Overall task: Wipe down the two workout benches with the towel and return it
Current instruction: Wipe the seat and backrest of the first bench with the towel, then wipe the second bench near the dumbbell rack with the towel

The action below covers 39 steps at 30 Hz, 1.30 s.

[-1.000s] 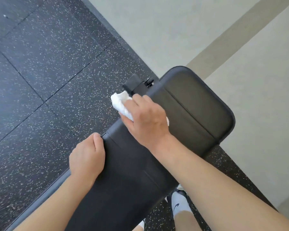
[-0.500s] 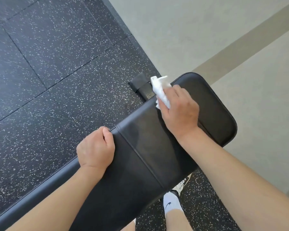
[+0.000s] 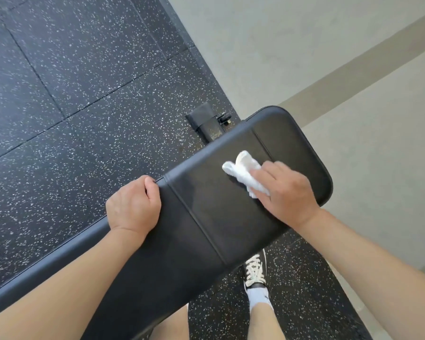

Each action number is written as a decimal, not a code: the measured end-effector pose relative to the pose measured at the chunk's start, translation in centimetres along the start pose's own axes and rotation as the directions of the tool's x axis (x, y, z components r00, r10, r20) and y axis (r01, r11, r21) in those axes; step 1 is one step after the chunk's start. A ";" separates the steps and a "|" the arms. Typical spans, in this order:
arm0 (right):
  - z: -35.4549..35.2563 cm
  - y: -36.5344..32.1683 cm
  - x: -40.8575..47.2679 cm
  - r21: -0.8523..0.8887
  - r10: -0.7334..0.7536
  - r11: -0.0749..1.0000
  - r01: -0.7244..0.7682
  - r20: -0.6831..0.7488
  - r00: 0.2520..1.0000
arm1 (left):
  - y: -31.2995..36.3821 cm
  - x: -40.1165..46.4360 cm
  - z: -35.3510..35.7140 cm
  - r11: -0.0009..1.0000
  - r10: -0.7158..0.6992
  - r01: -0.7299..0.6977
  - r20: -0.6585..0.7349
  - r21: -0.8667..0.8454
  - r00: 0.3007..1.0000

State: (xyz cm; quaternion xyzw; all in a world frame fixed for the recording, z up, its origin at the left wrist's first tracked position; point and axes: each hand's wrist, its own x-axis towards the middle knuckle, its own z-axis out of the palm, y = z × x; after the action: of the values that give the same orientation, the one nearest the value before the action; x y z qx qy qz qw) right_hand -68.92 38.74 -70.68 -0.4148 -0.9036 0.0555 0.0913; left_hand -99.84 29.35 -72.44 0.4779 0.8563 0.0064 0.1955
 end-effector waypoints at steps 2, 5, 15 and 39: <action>0.6 -0.4 2.7 0.016 0.235 0.972 -0.235 -0.027 0.972 | 0.1 0.0 0.0 1.000 -0.005 0.005 -0.005 0.004 1.000; 1.5 -4.9 5.6 0.139 0.430 0.896 -0.422 -0.036 0.902 | 0.3 -0.1 0.1 0.999 -0.029 0.029 0.009 0.029 1.000; -1.3 -7.2 -4.6 0.184 -0.111 0.980 0.071 0.219 0.969 | 3.1 -3.0 -2.7 0.991 -0.130 0.131 0.124 0.003 0.984; -40.0 -5.2 5.4 0.381 0.585 0.759 -0.528 -0.046 0.809 | 13.9 -14.4 -38.9 0.959 0.255 -0.267 -0.129 -0.090 0.958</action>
State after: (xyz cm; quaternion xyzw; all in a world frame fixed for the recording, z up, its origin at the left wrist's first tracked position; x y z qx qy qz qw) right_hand -67.74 40.45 -30.09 -0.6450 -0.7035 0.2063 0.2158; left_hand -95.01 31.95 -29.00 0.5747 0.7940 0.1054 0.1680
